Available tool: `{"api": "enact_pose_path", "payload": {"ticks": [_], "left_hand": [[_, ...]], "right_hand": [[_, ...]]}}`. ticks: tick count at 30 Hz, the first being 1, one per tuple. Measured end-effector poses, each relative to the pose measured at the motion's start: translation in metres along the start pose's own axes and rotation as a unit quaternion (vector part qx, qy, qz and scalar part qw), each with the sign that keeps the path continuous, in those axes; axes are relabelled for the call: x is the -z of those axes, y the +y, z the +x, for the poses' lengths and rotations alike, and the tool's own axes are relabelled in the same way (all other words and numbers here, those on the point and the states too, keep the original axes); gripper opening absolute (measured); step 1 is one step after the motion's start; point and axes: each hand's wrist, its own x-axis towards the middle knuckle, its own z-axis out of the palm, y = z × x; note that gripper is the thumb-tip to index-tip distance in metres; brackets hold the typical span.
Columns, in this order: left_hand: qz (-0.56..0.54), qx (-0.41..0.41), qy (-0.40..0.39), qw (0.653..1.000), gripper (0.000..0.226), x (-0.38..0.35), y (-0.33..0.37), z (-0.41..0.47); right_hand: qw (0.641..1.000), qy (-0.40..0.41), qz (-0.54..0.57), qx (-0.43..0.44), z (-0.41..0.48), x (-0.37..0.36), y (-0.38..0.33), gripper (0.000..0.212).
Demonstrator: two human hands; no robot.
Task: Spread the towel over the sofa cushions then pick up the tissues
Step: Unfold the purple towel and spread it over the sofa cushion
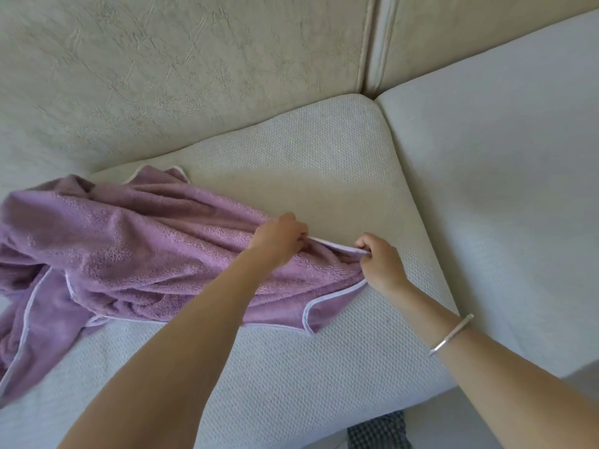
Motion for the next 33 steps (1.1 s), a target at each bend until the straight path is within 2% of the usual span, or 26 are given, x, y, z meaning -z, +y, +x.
{"api": "enact_pose_path", "payload": {"ticks": [5, 7, 10, 12, 14, 17, 23, 26, 29, 33], "left_hand": [[-0.064, -0.04, 0.092, 0.993, 0.022, 0.021, 0.056, 0.022], [-0.074, -0.062, 0.099, 0.99, 0.022, 0.028, 0.086, 0.037], [-0.081, -0.083, 0.099, 0.988, 0.022, 0.031, 0.135, 0.061], [-0.087, -0.081, 0.102, 0.988, 0.024, 0.033, 0.165, 0.074], [-0.089, -0.08, 0.108, 0.987, 0.025, 0.035, 0.191, 0.085], [-0.104, -0.101, 0.129, 0.981, 0.023, 0.046, 0.237, 0.102], [-0.118, -0.163, 0.156, 0.967, 0.019, 0.065, 0.327, 0.136], [-0.109, -0.155, 0.137, 0.972, 0.018, 0.056, 0.345, 0.148], [-0.084, -0.142, 0.097, 0.981, 0.034, 0.038, 0.337, 0.151], [-0.078, -0.087, 0.066, 0.991, 0.046, 0.013, 0.307, 0.145]], "right_hand": [[0.998, 0.056, -0.003, -0.03, 0.024, 0.056, 0.019, 0.027], [0.997, 0.066, -0.007, -0.045, 0.029, 0.083, 0.036, 0.027], [0.994, 0.095, -0.016, -0.06, 0.032, 0.124, 0.065, 0.045], [0.992, 0.109, -0.017, -0.068, 0.036, 0.148, 0.082, 0.049], [0.99, 0.117, -0.013, -0.083, 0.04, 0.169, 0.097, 0.044], [0.985, 0.133, -0.005, -0.112, 0.047, 0.208, 0.124, 0.026], [0.975, 0.179, 0.007, -0.13, 0.056, 0.281, 0.175, 0.028], [0.976, 0.16, -0.003, -0.145, 0.058, 0.29, 0.195, 0.025], [0.976, 0.149, -0.006, -0.156, 0.058, 0.272, 0.202, 0.019], [0.985, 0.123, -0.042, -0.11, 0.058, 0.236, 0.198, 0.026]]}}
